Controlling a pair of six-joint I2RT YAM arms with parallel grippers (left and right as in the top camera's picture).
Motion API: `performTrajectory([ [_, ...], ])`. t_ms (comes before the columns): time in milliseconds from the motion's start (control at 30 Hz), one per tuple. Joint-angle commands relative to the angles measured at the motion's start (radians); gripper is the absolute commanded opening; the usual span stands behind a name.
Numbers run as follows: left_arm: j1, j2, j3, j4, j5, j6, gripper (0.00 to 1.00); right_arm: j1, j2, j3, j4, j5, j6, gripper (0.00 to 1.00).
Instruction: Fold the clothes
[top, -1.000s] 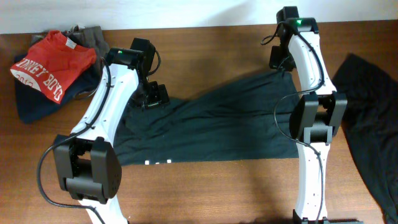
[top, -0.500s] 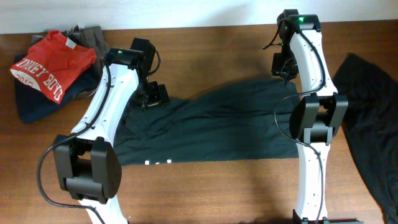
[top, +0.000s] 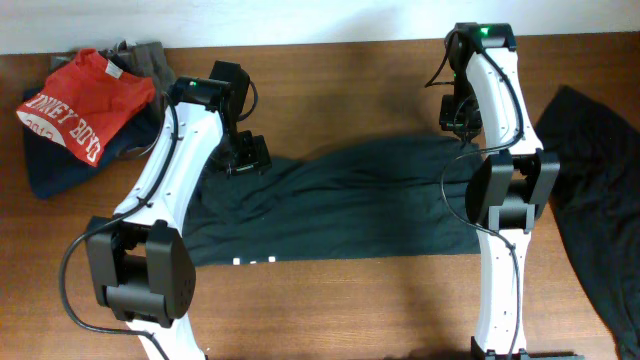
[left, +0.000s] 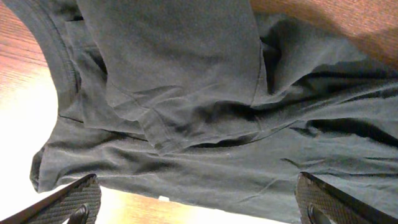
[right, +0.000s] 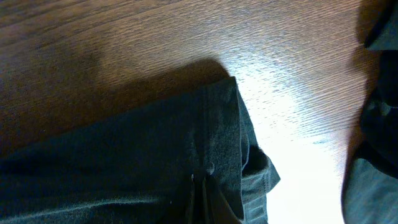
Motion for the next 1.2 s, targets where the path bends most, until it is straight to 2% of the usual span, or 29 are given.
performTrajectory([
  [0, 0.004, 0.006, -0.004, -0.001, -0.023, 0.003, 0.99, 0.007, -0.074, 0.018, -0.005, 0.037, 0.012, 0.04],
  [333, 0.004, 0.006, -0.004, -0.001, -0.029, 0.003, 0.99, 0.007, -0.206, -0.065, -0.005, -0.054, -0.003, 0.05],
  [667, 0.004, 0.006, -0.004, -0.002, -0.029, 0.006, 0.99, 0.007, -0.206, -0.367, 0.015, -0.034, 0.011, 0.04],
  [767, 0.003, 0.006, -0.004, -0.002, -0.029, 0.006, 0.99, 0.007, -0.206, -0.374, -0.005, 0.064, 0.072, 0.04],
  [900, 0.004, 0.006, -0.004, -0.002, -0.029, 0.006, 0.99, -0.005, -0.206, -0.374, -0.005, 0.083, 0.072, 0.05],
  [1000, 0.004, 0.006, -0.004, -0.004, -0.029, 0.006, 0.99, -0.026, -0.206, -0.374, -0.005, 0.137, 0.092, 0.11],
  [1167, 0.004, 0.006, -0.004, -0.005, -0.029, 0.006, 0.99, -0.067, -0.206, -0.375, -0.004, 0.13, 0.117, 0.15],
])
